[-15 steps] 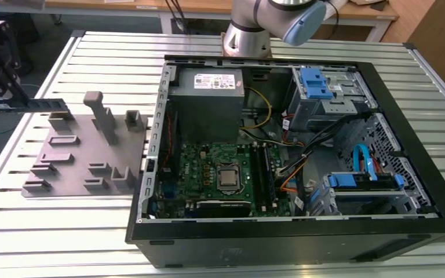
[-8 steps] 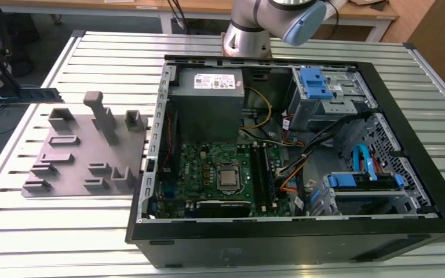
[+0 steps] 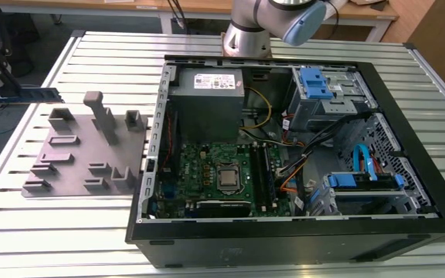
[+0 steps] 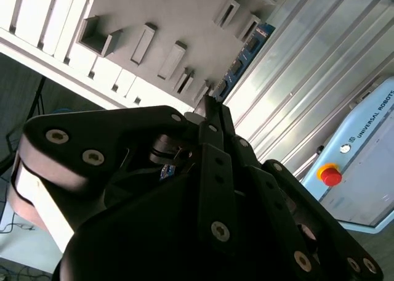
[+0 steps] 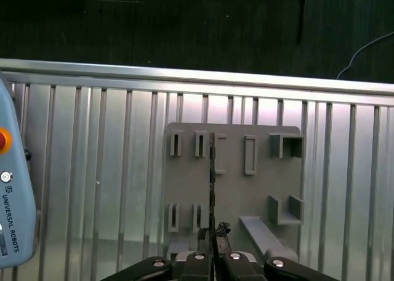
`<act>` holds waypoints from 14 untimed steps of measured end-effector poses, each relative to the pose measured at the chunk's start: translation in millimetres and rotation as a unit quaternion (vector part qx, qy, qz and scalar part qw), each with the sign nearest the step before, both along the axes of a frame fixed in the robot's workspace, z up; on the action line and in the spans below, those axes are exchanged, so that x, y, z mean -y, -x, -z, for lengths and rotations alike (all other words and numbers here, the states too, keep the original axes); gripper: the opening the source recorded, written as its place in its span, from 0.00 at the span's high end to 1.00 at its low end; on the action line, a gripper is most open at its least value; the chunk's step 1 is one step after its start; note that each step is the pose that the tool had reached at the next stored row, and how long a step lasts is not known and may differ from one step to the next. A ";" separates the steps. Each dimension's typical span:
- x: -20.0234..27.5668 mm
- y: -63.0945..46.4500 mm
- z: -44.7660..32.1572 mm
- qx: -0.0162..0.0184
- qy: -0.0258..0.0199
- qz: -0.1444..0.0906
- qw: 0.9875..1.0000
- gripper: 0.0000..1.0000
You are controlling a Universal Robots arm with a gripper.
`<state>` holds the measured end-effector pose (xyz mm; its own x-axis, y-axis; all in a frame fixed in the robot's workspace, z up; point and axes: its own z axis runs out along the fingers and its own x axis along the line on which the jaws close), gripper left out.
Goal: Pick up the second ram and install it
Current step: 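Pick up the second ram and move it above second insertion slot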
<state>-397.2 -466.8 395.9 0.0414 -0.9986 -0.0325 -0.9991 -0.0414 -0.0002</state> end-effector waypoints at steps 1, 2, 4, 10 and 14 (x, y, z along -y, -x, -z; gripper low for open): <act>0.0 -1.0 -0.1 0.000 0.000 0.000 1.000 0.87; 0.0 -2.8 0.0 0.000 0.000 0.000 1.000 0.87; 0.0 -8.3 0.1 0.000 0.000 0.000 1.000 0.87; 0.0 -26.8 0.1 -0.002 0.000 0.000 1.000 0.87; 0.0 -37.1 0.1 -0.002 0.000 0.000 1.000 0.87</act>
<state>-360.1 -466.8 395.9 0.0412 -0.9986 -0.0327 -0.9991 -0.0414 0.0046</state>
